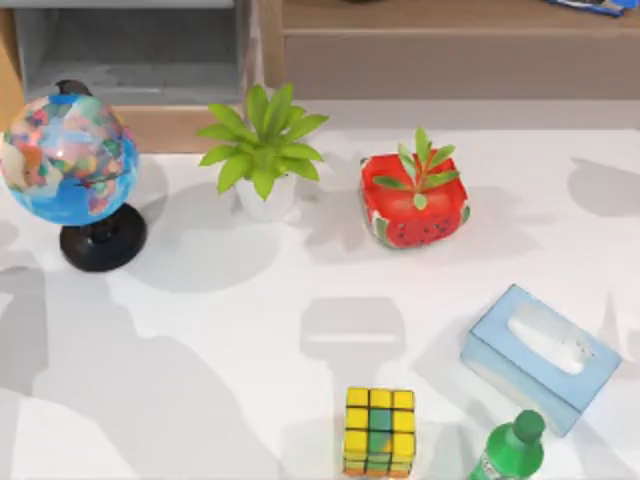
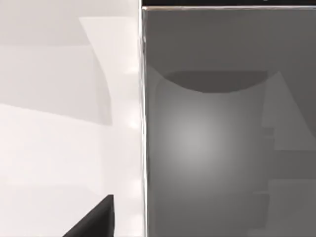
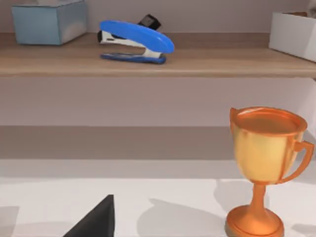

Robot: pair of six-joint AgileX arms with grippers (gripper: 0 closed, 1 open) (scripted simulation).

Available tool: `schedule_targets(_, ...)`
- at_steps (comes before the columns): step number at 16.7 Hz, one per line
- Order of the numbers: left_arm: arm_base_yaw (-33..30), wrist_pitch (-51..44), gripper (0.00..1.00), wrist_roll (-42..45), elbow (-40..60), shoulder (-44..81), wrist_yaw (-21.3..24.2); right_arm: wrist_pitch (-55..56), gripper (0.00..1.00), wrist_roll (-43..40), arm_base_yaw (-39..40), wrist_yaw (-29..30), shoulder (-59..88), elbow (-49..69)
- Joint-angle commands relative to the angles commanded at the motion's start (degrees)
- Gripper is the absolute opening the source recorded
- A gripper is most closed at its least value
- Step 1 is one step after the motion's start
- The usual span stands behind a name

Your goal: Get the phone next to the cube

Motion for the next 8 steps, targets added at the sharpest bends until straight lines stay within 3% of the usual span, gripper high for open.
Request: schedule_targets(8,0.31,8.4,1.0,0.2,-4.07,4.33,0.03,0.0,1.0,0.0,0.0,0.0,0.0,0.0)
